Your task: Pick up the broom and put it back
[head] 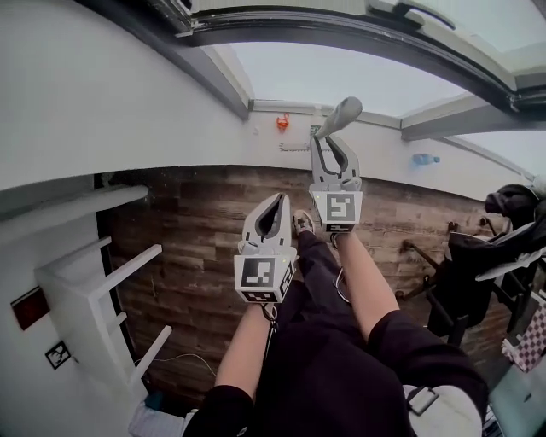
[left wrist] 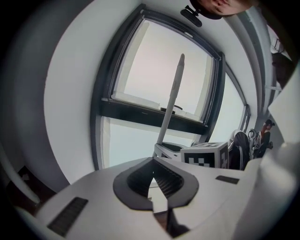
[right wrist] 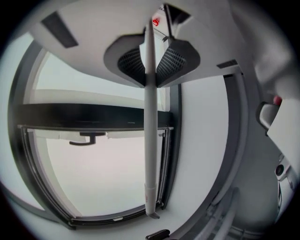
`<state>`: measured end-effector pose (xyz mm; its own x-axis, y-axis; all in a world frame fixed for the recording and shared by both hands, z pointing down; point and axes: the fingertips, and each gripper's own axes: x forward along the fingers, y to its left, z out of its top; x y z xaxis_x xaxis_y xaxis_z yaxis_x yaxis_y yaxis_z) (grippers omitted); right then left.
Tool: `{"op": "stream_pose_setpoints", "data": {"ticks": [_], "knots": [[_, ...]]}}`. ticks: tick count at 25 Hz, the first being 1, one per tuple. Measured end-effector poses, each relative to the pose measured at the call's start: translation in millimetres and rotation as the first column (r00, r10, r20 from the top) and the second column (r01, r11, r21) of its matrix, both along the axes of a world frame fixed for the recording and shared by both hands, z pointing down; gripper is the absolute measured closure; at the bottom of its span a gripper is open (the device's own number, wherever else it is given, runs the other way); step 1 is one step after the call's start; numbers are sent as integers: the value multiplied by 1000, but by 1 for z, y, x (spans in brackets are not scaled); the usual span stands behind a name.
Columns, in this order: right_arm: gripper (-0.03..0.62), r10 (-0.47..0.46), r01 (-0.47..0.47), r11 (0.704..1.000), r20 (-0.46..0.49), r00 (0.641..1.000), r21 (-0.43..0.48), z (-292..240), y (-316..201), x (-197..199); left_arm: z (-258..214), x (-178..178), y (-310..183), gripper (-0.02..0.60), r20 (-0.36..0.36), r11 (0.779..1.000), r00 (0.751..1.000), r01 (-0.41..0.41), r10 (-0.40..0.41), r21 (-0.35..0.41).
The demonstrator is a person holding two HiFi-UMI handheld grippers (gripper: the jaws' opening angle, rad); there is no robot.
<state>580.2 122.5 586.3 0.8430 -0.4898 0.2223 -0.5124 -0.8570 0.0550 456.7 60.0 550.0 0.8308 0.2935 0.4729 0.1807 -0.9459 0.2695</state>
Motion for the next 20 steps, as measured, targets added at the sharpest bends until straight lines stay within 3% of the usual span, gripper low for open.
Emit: {"op": "stream_pose_setpoints", "data": {"ticks": [5,8,12,17,20], "knots": [[505,-116,116,993,-75,990,-6,-69,-31,-60,-44,-38,-30,581,-96,997,993,75,-73,19],[505,-217,218,976,-145,965,-9,-110,-53,-85,-74,-53,-52,581,-193,988,970,152,-145,23],[505,-260,265,964,-119,958,29,-147,-70,-150,-110,-105,-79,581,-222,980,958,195,-183,32],[505,-355,366,925,-112,928,104,-192,-113,-214,-161,-152,-121,581,-312,959,919,274,-240,69],[505,-423,437,887,-118,898,149,-207,-136,-252,-182,-178,-147,581,-344,941,897,327,-278,93]]}}
